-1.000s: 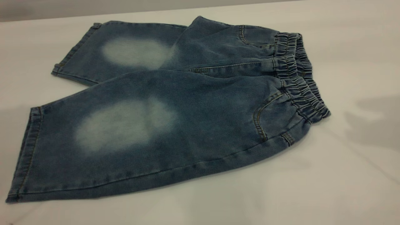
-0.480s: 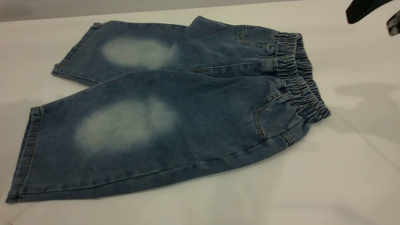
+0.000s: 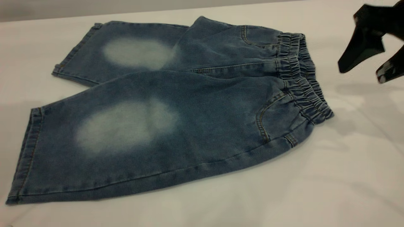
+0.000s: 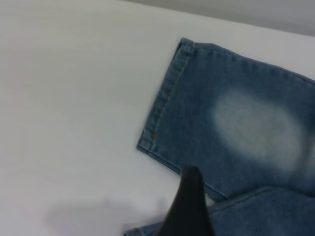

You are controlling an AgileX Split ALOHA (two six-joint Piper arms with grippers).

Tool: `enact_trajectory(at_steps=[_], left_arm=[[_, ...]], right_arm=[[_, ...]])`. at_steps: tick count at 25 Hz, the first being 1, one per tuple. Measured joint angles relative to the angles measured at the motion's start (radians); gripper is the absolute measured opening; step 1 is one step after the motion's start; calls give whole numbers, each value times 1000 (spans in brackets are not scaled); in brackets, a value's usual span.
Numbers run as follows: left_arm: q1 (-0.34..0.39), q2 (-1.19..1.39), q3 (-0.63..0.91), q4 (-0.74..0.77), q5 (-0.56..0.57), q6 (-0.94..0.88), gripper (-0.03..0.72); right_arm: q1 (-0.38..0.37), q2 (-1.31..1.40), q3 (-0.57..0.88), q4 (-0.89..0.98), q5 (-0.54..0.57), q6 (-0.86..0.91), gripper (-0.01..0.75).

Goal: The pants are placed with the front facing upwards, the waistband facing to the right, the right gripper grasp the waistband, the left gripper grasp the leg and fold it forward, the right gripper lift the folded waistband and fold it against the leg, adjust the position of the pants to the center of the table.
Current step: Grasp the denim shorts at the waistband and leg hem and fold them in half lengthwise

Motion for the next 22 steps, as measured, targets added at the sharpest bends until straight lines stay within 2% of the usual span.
enact_trajectory(at_steps=[10, 22], left_arm=[[0, 0, 0, 1, -1, 0, 557], [0, 0, 0, 2, -1, 0, 557]], right_arm=[[0, 146, 0, 260, 31, -270, 459], [0, 233, -3, 309, 23, -340, 458]])
